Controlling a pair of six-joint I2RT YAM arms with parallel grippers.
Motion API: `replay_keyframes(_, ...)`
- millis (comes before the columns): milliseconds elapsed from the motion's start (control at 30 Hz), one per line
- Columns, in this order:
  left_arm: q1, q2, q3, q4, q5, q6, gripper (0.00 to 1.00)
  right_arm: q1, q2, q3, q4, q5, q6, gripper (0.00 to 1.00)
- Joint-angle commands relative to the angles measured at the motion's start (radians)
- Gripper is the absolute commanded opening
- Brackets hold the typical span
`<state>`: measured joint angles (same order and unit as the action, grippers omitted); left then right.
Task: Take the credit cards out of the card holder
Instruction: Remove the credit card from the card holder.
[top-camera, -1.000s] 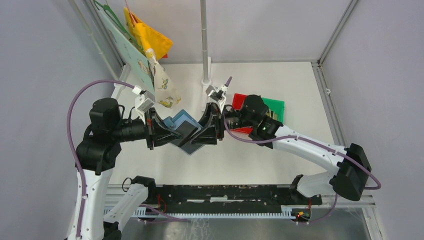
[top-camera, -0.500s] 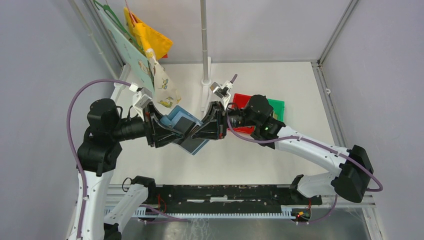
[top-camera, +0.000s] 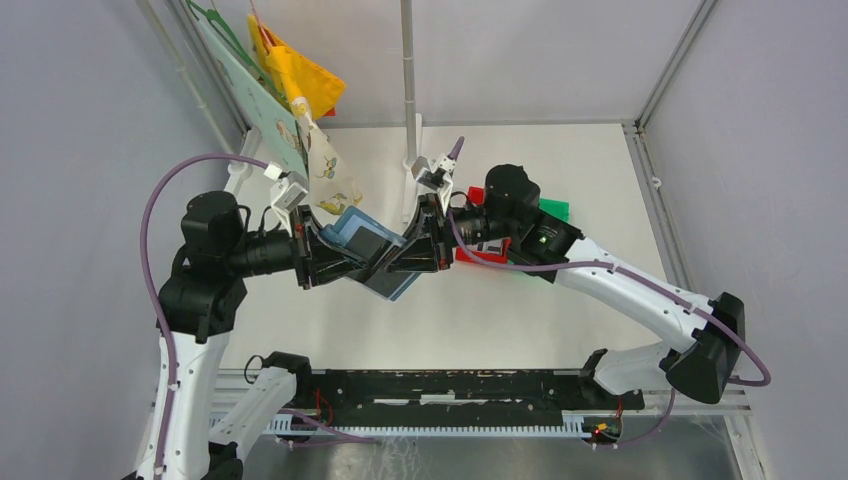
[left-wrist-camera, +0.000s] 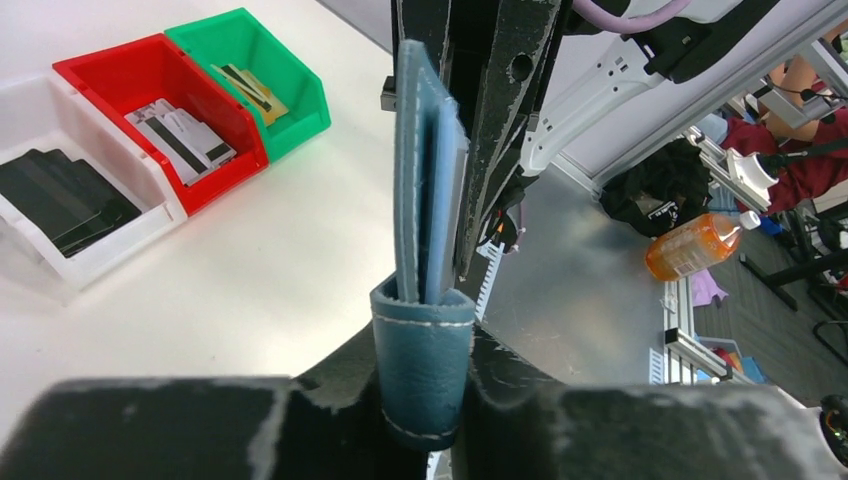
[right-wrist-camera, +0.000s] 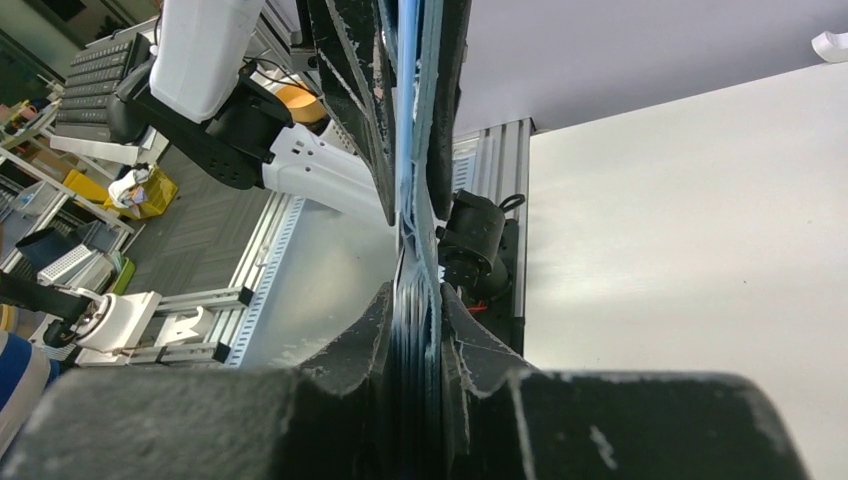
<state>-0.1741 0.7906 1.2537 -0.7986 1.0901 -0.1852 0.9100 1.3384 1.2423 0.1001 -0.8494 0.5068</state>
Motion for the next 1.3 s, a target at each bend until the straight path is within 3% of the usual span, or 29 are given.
replay_keyframes(0,-0.004,0.015,0.041,0.038,-0.034,0.012,0.19,0.015,0.009,0.048,-0.055,-0.052,-0.063,0.03)
replay_keyframes(67,-0.004,0.012,0.038,0.039,-0.034,0.014,0.11,0.014,0.011,0.053,-0.064,-0.059,-0.069,0.06)
replay_keyframes(167,-0.002,0.01,0.032,0.037,-0.019,0.013,0.02,0.013,0.014,0.051,-0.065,-0.062,-0.068,0.23)
replay_keyframes(367,-0.003,0.013,0.028,0.03,-0.003,0.004,0.02,-0.001,0.01,0.045,-0.018,-0.028,-0.034,0.6)
replay_keyframes(467,-0.003,0.019,0.021,0.023,0.0,0.004,0.02,-0.035,-0.003,0.044,-0.005,0.005,-0.013,0.7)
replay_keyframes(667,-0.002,0.046,0.035,0.031,-0.065,-0.002,0.02,-0.112,-0.09,-0.009,0.011,0.103,-0.009,0.77)
replay_keyframes(867,-0.003,0.05,0.037,0.07,-0.226,-0.039,0.02,-0.175,-0.184,-0.052,-0.007,0.244,0.018,0.78)
replay_keyframes(1000,-0.003,0.047,0.036,0.106,-0.289,-0.072,0.02,-0.176,-0.218,-0.145,0.168,0.229,0.173,0.77)
replay_keyframes(1133,-0.002,0.048,0.031,0.121,-0.23,-0.072,0.02,-0.163,-0.203,-0.272,0.49,0.179,0.393,0.75)
replay_keyframes(1267,-0.002,0.06,0.037,0.097,-0.043,-0.053,0.02,-0.163,-0.17,-0.194,0.331,0.21,0.22,0.81)
